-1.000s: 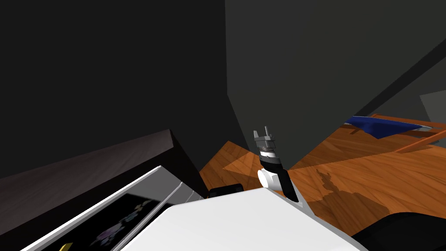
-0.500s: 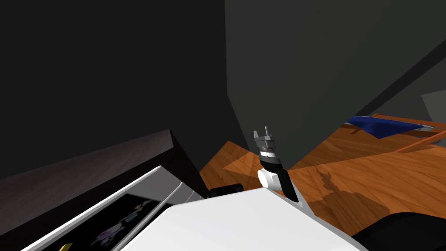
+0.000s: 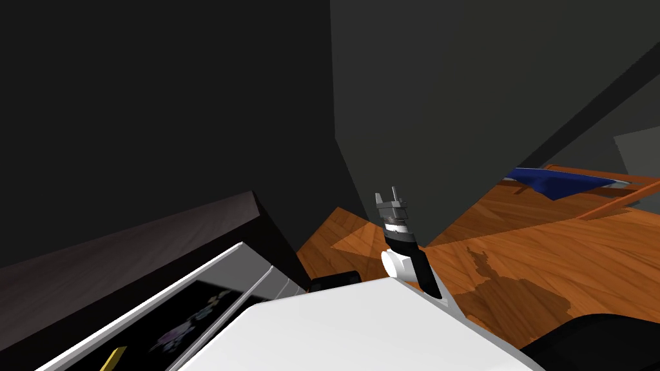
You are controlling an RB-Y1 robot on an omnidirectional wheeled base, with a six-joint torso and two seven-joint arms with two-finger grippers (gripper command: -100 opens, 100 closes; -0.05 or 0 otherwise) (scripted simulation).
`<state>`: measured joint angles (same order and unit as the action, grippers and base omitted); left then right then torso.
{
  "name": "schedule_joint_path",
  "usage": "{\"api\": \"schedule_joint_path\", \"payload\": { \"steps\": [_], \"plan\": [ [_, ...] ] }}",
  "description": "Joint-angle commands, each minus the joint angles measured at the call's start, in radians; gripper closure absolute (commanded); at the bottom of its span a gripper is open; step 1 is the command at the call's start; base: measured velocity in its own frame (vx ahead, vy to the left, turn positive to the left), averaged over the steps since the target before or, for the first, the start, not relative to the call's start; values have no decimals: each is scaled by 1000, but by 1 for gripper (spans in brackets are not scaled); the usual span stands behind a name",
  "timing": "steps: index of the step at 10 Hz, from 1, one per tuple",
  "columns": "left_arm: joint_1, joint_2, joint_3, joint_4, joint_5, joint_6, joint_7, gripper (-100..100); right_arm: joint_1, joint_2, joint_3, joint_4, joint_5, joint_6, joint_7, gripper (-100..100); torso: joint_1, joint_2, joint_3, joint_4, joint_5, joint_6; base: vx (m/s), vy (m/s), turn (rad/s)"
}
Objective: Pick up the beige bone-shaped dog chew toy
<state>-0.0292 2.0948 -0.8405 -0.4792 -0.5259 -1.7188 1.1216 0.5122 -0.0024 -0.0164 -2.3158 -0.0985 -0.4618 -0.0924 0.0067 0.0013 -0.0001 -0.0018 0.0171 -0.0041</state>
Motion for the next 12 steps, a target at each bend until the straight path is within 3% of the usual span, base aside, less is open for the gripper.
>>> {"api": "schedule_joint_path", "payload": {
  "steps": [1,3,4,5,8,9,10,11,12],
  "plan": [
    [22,-18,50,19,-50,-20,11,100,0,0,0,0,0,0,0,0,0,0,0,0,0,0,-12,11,-8],
    [22,-18,82,19,-51,-20,11,100,0,0,0,0,0,0,0,0,0,0,0,0,2,-2,3,-6,22],
    [-37,-12,83,-34,-93,-19,61,100,0,0,0,0,0,0,0,0,0,0,0,0,2,-2,-36,22,0],
    [-51,-12,82,-34,-102,-19,68,100,0,0,0,0,0,0,0,0,0,1,0,0,3,0,-47,28,-33],
    [-154,-1,84,-132,-187,-17,156,100,0,0,0,0,0,0,0,0,1,2,1,0,4,-1,-56,37,-15],
    [-197,-1,84,-140,-202,-17,180,100,0,0,0,0,0,0,0,0,1,3,1,0,5,-1,-47,32,-8],
    [-197,-1,84,-140,-218,-17,180,100,0,0,0,0,0,0,0,0,1,2,1,0,5,-1,-16,10,-12],
    [-237,5,85,-187,-261,-15,228,100,0,0,0,0,0,0,0,0,0,1,0,0,5,-1,-29,24,-6],
    [-268,5,85,-193,-273,-15,237,100,0,0,0,0,0,0,0,0,0,1,0,0,5,-1,-42,26,-8]
  ]
}}
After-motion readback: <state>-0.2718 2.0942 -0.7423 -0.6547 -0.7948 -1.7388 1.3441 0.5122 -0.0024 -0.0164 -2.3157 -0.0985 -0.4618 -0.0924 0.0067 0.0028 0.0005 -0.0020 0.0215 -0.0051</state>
